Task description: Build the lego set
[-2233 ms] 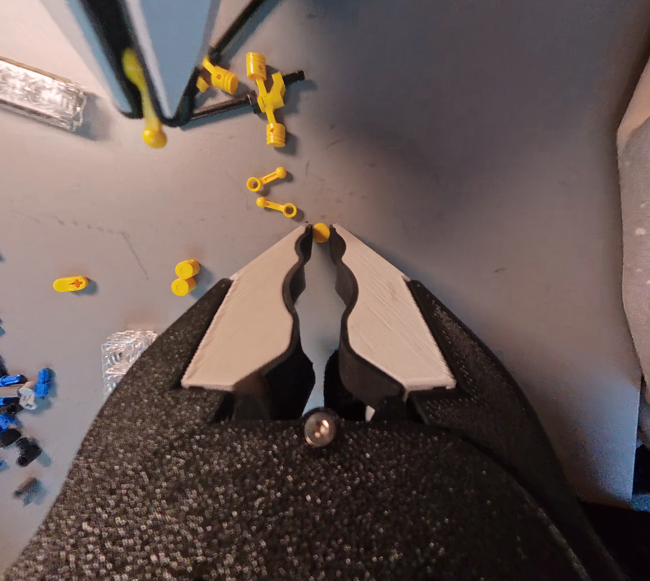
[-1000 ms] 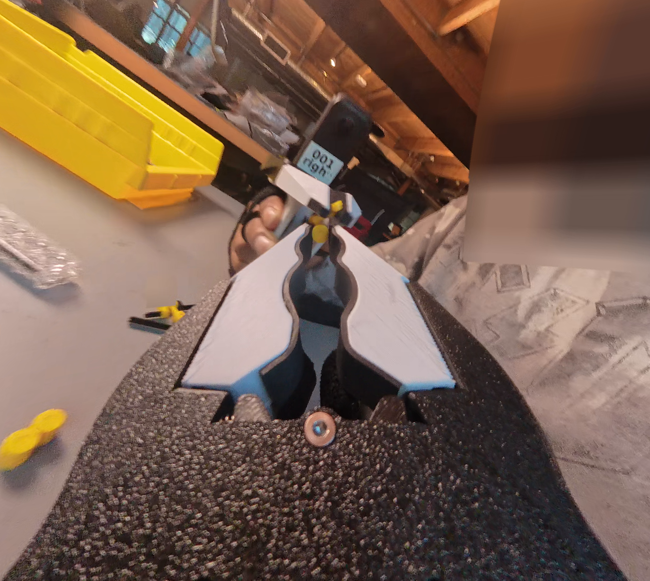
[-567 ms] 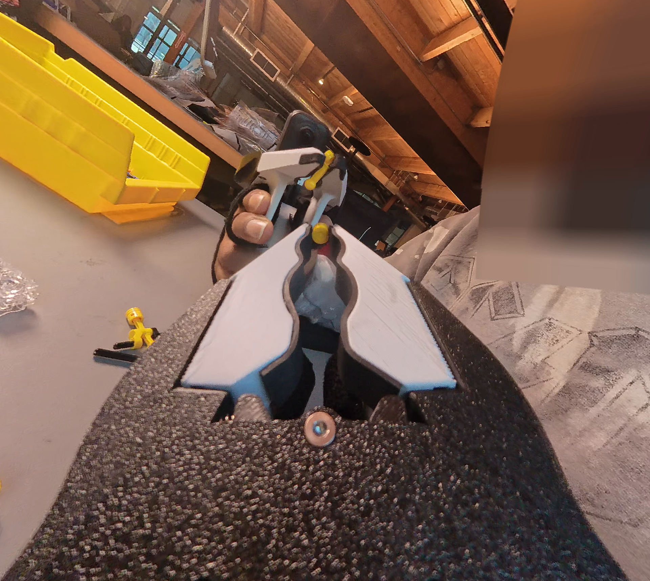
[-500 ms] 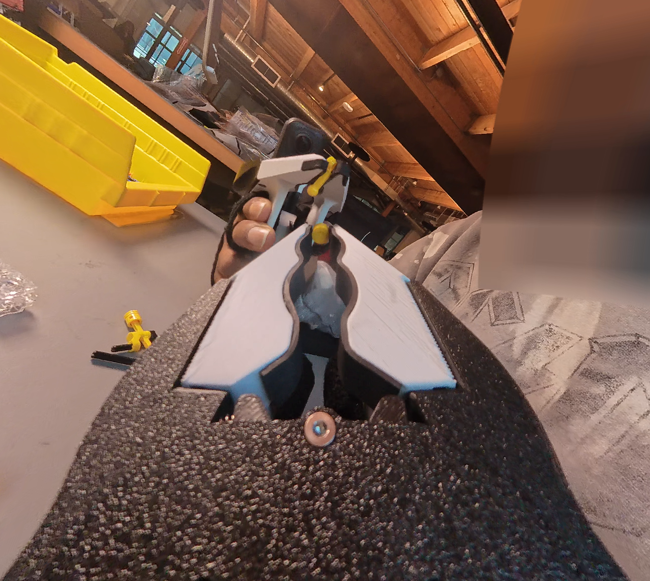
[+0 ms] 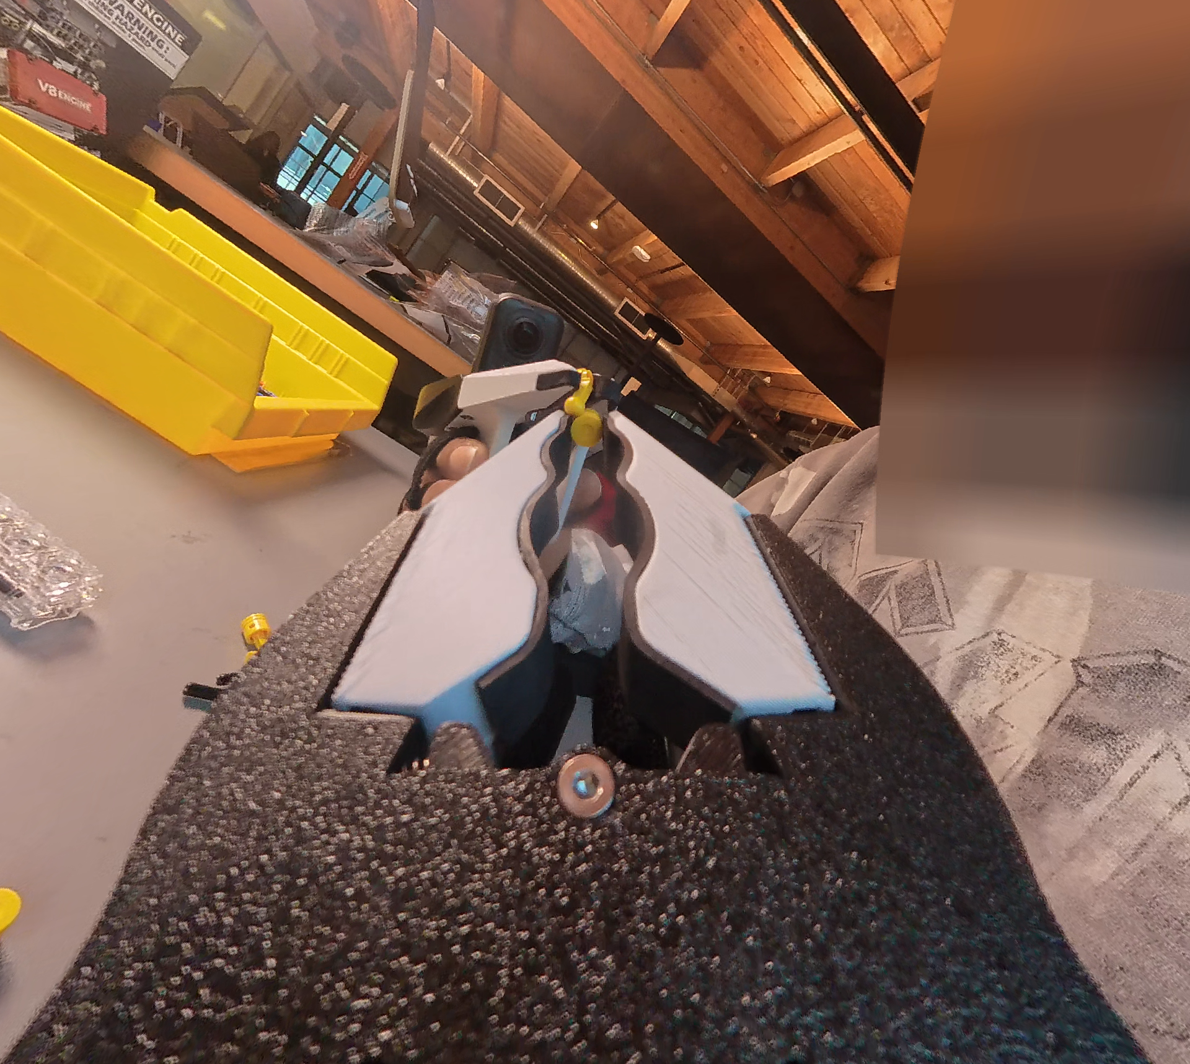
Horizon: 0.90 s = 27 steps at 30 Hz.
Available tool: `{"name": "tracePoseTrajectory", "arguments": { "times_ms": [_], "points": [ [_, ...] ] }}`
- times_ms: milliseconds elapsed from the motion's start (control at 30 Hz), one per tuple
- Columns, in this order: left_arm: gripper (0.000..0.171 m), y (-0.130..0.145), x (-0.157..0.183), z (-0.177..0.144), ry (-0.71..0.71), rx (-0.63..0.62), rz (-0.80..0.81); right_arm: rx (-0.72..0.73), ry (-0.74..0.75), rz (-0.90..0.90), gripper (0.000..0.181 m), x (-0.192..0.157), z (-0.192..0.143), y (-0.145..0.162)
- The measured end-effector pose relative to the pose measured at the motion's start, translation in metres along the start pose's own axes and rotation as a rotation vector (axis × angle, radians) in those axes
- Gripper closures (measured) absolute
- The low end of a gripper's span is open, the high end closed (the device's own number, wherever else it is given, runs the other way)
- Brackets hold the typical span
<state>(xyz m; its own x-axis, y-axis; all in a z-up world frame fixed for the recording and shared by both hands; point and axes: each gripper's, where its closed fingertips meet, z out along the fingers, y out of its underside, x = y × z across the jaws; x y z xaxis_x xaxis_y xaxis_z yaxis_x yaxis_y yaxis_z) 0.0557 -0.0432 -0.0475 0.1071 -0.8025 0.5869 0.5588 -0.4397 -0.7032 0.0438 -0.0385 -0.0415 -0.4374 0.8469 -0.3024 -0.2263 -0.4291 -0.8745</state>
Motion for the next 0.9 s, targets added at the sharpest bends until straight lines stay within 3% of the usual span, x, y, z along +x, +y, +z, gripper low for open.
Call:
{"name": "tracePoseTrajectory", "arguments": {
  "times_ms": [433, 900],
  "points": [
    [0.163, -0.015, 0.001, -0.012, 0.019, 0.073, -0.011, -0.047, 0.047, -0.122, 0.179, -0.003, 0.001, -0.002],
    [0.163, -0.006, 0.004, -0.010, 0.015, -0.013, 0.018, -0.126, 0.029, -0.088, 0.179, -0.006, 0.002, 0.007]
  ]
}}
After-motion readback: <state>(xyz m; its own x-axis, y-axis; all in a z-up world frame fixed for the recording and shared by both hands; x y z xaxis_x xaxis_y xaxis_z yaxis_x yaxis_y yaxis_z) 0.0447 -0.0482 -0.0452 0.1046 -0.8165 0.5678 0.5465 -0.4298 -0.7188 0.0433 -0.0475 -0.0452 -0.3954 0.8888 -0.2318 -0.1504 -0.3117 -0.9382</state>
